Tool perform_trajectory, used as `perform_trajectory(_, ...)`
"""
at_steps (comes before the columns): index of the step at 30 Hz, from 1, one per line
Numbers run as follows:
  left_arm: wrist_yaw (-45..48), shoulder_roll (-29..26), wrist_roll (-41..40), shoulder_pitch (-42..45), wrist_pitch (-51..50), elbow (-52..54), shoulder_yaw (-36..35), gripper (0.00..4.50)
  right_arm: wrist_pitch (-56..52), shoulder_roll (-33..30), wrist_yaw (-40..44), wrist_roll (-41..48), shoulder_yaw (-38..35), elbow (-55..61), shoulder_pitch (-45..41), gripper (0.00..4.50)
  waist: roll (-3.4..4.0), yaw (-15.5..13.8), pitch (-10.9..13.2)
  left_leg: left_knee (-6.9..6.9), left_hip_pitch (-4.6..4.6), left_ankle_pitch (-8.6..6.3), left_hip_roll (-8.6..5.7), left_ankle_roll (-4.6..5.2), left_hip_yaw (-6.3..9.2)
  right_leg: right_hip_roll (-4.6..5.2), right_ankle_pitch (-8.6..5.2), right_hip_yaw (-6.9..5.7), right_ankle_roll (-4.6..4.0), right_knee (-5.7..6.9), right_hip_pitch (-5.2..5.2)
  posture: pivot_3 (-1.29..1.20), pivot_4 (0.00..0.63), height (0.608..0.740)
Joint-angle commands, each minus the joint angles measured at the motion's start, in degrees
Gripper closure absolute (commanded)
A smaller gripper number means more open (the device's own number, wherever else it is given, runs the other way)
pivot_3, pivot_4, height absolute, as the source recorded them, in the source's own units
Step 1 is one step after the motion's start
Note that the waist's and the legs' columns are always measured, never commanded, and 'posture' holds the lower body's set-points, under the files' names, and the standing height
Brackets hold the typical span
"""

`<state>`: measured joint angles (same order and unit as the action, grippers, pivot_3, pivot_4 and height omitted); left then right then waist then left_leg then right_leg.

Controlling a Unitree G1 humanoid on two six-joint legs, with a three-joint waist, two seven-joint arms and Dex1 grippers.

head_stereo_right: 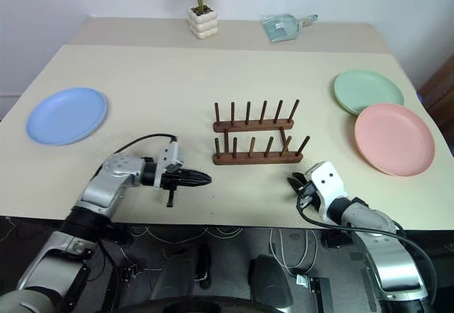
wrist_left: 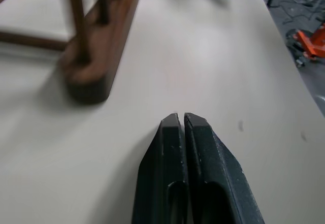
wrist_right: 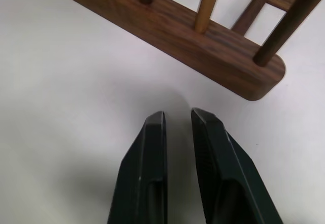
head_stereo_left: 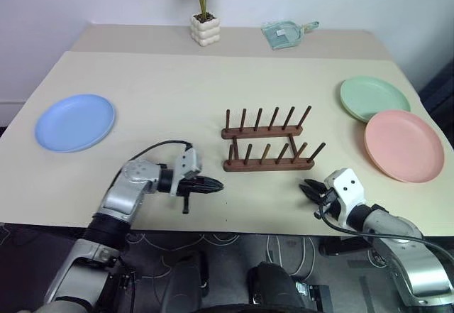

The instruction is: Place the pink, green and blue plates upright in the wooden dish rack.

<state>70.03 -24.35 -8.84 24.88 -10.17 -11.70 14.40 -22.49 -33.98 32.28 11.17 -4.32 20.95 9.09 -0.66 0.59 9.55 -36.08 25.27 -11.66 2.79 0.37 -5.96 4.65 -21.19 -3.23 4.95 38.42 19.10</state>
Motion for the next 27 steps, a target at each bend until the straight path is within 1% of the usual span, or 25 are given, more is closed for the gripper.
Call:
perform_trajectory(1,-7.4,2.6,4.3,1.0,0.6,-2.6,1.7,4.37,0.6,0.6,-3.0,-4.1,1.7,-3.7,-2.7,3.85,0.0,0.0,0.0,-0.03,-0.05,0.0,0.0,0.01,0.0,0.0,0.01,0.0,0.01,0.03,-0.05,0.0,0.15,0.732)
perform_trajectory(5,-11.5,4.7,4.1,0.9,0.2,-3.5,0.4,4.37,1.4,2.2,-5.1,-6.3,3.2,-6.1,-5.8,3.85,-0.02,0.2,-0.1,-0.01,-0.28,0.0,0.01,0.01,0.0,0.01,0.03,0.0,0.03,0.01,-0.31,0.0,0.15,0.732)
perform_trajectory(11,-15.9,5.0,4.9,1.3,2.7,-6.5,-0.3,4.37,2.6,3.6,-6.0,-7.7,4.5,-9.1,-9.2,3.85,-0.02,0.3,-0.1,0.13,-0.8,-0.02,0.02,-0.01,-0.01,0.05,0.02,0.02,0.01,-0.09,-0.74,0.0,0.15,0.732)
perform_trajectory(17,-18.8,4.9,5.0,2.6,4.8,-9.9,-1.2,4.37,3.5,4.0,-5.8,-8.4,5.0,-10.6,-10.7,3.85,-0.03,0.4,-0.1,0.14,-0.82,-0.02,0.04,-0.01,-0.01,0.06,0.05,0.04,-0.03,-0.09,-0.76,0.0,0.15,0.732)
perform_trajectory(27,-20.3,4.9,5.0,3.8,7.2,-13.2,-1.0,4.37,4.7,4.8,-6.4,-9.4,5.2,-12.6,-12.2,3.85,-0.02,0.5,-0.1,0.17,-0.82,-0.02,0.04,-0.02,-0.02,0.07,0.05,0.04,-0.04,-0.1,-0.75,0.0,0.15,0.732)
